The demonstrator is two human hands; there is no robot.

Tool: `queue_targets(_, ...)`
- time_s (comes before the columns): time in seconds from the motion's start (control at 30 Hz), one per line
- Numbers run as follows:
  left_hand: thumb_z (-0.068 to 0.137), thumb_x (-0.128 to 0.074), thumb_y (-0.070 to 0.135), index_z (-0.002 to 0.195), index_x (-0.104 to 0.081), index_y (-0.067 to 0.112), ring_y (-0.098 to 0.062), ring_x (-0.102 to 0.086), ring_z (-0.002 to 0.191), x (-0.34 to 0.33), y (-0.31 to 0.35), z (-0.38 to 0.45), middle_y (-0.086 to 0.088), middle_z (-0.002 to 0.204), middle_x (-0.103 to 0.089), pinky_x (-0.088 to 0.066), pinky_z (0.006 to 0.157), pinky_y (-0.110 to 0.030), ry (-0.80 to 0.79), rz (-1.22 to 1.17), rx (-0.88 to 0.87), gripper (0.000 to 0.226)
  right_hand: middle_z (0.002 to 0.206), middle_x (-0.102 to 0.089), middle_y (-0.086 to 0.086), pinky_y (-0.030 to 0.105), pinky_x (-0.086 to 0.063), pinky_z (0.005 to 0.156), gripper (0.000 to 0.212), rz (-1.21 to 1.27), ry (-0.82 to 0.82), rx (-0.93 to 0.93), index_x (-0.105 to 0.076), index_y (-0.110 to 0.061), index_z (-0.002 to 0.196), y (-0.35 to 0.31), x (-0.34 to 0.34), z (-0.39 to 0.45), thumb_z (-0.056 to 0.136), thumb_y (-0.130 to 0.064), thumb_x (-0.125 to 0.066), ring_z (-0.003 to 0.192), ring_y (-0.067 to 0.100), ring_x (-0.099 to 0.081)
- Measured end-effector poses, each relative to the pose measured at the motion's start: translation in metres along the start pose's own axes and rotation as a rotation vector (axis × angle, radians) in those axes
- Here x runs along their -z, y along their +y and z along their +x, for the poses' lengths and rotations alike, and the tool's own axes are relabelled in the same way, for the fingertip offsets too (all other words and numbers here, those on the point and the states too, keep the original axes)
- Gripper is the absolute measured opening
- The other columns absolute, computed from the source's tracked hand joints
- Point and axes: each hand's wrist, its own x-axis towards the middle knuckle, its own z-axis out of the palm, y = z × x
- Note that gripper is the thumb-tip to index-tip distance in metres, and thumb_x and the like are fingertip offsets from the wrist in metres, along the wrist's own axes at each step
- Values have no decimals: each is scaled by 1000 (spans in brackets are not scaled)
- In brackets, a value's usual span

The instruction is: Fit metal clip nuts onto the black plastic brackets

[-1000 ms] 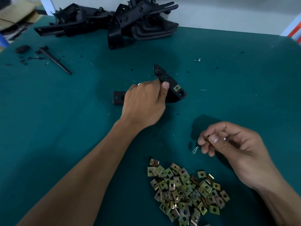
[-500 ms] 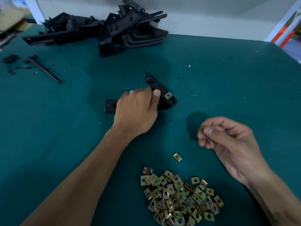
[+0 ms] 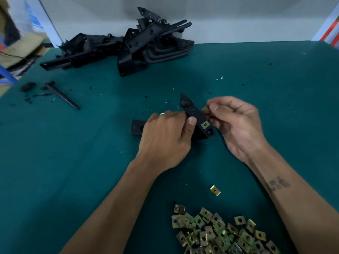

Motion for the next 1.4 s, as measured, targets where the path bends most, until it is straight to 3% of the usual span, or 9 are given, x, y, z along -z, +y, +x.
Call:
queue_targets(0.1, 104, -29, 40, 71, -34, 21, -24, -39, 68, -3, 0, 2, 7, 67, -41, -36, 69, -39, -16, 9, -15, 39, 80, -75, 12, 27, -58, 66, 24, -44, -19, 14, -72, -7, 103, 3, -2, -1, 80, -1, -74, 68, 18, -71)
queue_targets(0.4, 105, -32, 42, 79, -45, 20, -28, -53, 77, -3, 0, 0, -1, 80, -63, -41, 71, -43, 15, 49, -89, 36, 79, -75, 6, 25, -57, 68, 12, 61, 67, 31, -76, -11, 84, 12, -15, -7, 73, -9, -80, 72, 15, -70)
queue_targets(0.57, 103, -38, 36, 78, -36, 24, -29, -53, 77, -2, -1, -1, -2, 77, -63, -41, 71, -42, 23, 13, -71, 28, 82, -74, 6, 31, -57, 85, 12, -8, 94, 104, -78, -12, 84, 12, -20, -14, 73, -10, -81, 80, 17, -68)
queue_targets(0.7, 104, -36, 39, 75, -35, 22, -29, -53, 78, -2, 2, -1, -1, 74, -63, -40, 71, -40, 15, 30, -70, 34, 81, -74, 6, 36, -54, 88, 13, -12, 178, 153, -76, -9, 87, 15, -23, -17, 84, 4, -75, 81, 19, -66)
queue_targets(0.83, 104, -40, 37, 76, -35, 23, -30, -53, 79, -1, 2, 0, -2, 76, -64, -41, 73, -41, 8, 29, -47, 32, 82, -75, 4, 33, -56, 88, 13, -6, 188, 157, -77, -11, 85, 16, -27, -20, 84, 2, -76, 81, 17, -69)
queue_targets(1.0, 103, -34, 40, 77, -36, 25, -31, -55, 82, 2, 2, 0, -3, 78, -66, -39, 74, -41, 4, 28, -61, 30, 81, -72, 8, 56, -48, 100, 4, 37, 190, 92, -72, -4, 89, 16, -29, -21, 87, -1, -74, 85, 28, -63)
queue_targets(1.2, 102, -31, 43, 75, -38, 21, -31, -55, 84, 2, 2, 0, -3, 79, -66, -38, 75, -41, -13, 36, -53, 35, 77, -74, 2, 42, -52, 96, 11, 7, 241, 96, -71, -7, 85, 15, -34, -23, 89, 3, -71, 79, 16, -66)
queue_targets(1.4, 103, -35, 40, 74, -35, 22, -31, -56, 81, 2, 1, -1, -3, 75, -64, -37, 73, -40, 6, 29, -52, 33, 88, -71, 12, 48, -49, 99, 9, -3, 168, 19, -70, -6, 85, 13, -31, -24, 92, -1, -68, 89, 28, -64)
